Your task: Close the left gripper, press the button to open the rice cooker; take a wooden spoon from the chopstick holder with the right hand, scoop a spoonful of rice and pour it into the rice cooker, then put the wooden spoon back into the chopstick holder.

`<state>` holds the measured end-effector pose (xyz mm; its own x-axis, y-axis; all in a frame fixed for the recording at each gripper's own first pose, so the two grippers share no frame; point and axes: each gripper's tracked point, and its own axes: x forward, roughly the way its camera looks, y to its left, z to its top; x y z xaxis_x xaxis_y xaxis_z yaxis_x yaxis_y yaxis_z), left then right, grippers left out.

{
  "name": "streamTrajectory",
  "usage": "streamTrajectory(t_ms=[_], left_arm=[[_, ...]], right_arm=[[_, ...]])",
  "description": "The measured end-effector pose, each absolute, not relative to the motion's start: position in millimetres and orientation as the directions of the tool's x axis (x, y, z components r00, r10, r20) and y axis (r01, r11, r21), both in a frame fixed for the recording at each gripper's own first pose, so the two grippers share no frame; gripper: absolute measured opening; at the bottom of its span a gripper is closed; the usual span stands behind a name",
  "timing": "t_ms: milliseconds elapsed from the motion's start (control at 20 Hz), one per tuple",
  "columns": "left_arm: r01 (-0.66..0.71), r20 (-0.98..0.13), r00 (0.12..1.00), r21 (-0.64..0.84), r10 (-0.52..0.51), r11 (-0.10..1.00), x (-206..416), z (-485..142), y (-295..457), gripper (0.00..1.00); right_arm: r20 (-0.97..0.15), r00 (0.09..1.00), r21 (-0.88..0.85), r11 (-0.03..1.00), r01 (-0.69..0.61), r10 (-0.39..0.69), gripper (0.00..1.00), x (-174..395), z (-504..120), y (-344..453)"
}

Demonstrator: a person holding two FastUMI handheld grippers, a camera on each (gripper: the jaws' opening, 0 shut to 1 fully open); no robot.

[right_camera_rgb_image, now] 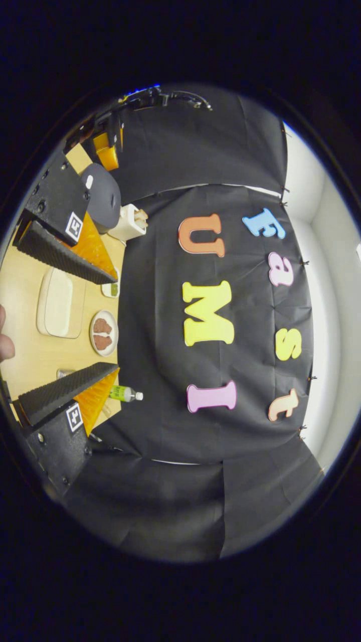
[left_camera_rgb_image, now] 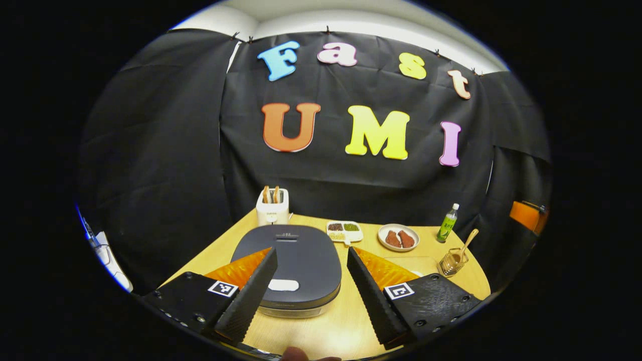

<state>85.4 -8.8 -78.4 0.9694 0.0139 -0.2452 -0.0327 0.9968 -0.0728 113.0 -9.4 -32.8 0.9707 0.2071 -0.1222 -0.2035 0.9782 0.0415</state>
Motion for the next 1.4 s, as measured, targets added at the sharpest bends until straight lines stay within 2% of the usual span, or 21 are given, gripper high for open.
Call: streamTrajectory(t_ms=[50, 150, 350, 700, 950, 1000, 1050, 1400], left_arm=[[-0.035, -0.224, 0.975, -0.076, 0.017, 0.996, 81.6, -67.5, -13.4, 1.00], [-0.031, -0.178, 0.984, -0.068, 0.018, 0.997, 77.3, -49.3, -26.3, 0.94], [0.024, -0.099, 0.995, -0.040, -0.028, 0.999, 50.9, -14.4, -51.6, 0.95], [0.127, -0.031, 0.991, -0.037, -0.128, 0.991, -16.3, 6.0, -68.5, 0.95], [0.158, -0.028, 0.987, -0.027, -0.159, 0.987, -48.8, 2.4, -61.9, 0.94], [0.162, -0.024, 0.986, -0.031, -0.163, 0.986, -54.3, 2.5, -60.3, 0.89], [0.162, -0.019, 0.987, -0.032, -0.162, 0.986, -59.0, 3.1, -57.9, 0.94], [0.160, -0.004, 0.987, -0.031, -0.160, 0.987, -74.7, 9.9, -42.4, 0.94]], right_arm=[[-0.116, 0.969, 0.044, 0.976, -0.214, 0.218, 1.00, 113.2, -32.4, -8.1], [-0.092, 0.966, 0.028, 0.970, -0.241, 0.242, 1.00, 107.9, -26.3, -5.0], [-0.035, 0.970, -0.009, 0.970, -0.242, 0.241, 0.99, 82.5, -9.5, -3.9], [0.007, 0.988, -0.018, 0.988, -0.151, 0.151, 1.00, -3.0, 1.7, -1.4], [-0.009, 0.996, -0.022, 0.995, -0.093, 0.093, 0.99, -52.2, -7.7, -0.5], [-0.007, 0.996, -0.024, 0.996, -0.084, 0.084, 0.99, -59.0, -6.7, -1.0], [-0.003, 0.997, -0.027, 0.997, -0.074, 0.074, 0.99, -64.9, -5.3, -2.0], [-0.001, 0.997, -0.017, 0.996, -0.083, 0.083, 1.00, -83.4, -2.7, 8.4]])
